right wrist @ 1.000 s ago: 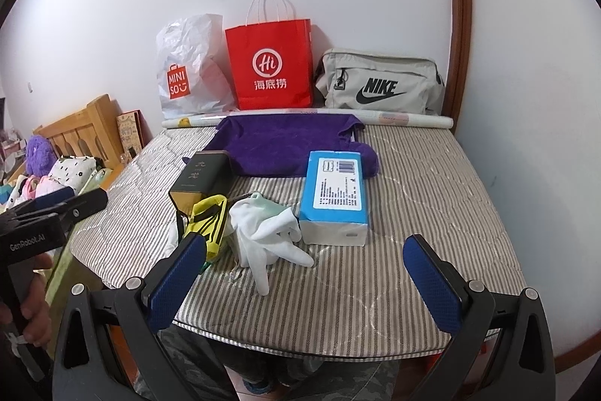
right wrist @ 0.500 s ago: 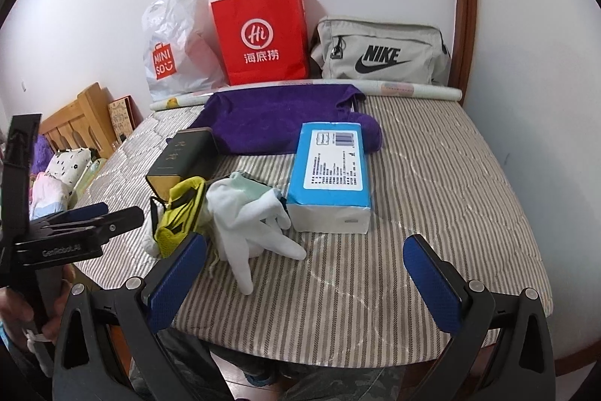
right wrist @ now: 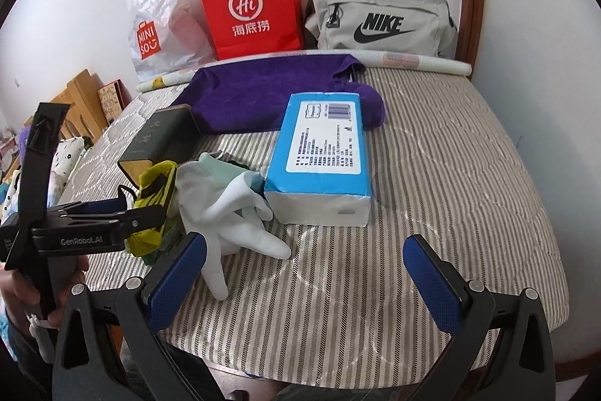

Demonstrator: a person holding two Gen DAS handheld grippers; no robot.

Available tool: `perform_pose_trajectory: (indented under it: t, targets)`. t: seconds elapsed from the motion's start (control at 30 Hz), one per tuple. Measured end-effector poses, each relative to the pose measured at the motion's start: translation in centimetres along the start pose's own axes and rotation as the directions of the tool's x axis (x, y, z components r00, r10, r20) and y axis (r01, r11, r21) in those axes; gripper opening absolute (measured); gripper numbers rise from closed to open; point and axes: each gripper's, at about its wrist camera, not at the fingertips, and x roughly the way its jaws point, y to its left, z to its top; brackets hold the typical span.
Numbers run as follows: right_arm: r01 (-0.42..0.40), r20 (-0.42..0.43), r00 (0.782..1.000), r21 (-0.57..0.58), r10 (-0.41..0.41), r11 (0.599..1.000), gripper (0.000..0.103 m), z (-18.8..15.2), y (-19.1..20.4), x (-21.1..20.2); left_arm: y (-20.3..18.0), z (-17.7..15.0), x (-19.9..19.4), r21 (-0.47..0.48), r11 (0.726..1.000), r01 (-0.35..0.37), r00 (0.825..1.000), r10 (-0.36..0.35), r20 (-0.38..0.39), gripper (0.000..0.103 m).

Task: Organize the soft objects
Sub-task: 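Grasp the yellow pouch with the left tool while the right tool grasps the white gloves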

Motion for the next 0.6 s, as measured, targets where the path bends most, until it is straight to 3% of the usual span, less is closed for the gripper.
perform_pose_trajectory:
  t: [0.1, 0.33, 0.6]
  targets:
    - [-0.007, -0.022, 1.0, -0.006, 0.007, 1.0, 0.103, 0.0, 0.2, 0.9, 0.0, 0.1, 1.0, -0.003, 1.0, 0.01, 1.0, -0.01, -0.027, 0.096]
    - [-0.032, -0.038, 0.999, -0.037, 0.03, 0.999, 0.103, 0.3, 1.1, 2.0, 0.3, -0.1, -0.4, 0.014, 0.998, 0.066, 0.998, -0.066, 0.015, 0.074]
    - [-0.087, -0.061, 0.995, -0.069, 0.082, 0.994, 0.1, 0.8, 3.3, 3.6, 1.5, -0.2, -3.4, 0.024, 0.997, 0.073, 0.994, -0.074, 0.076, 0.069]
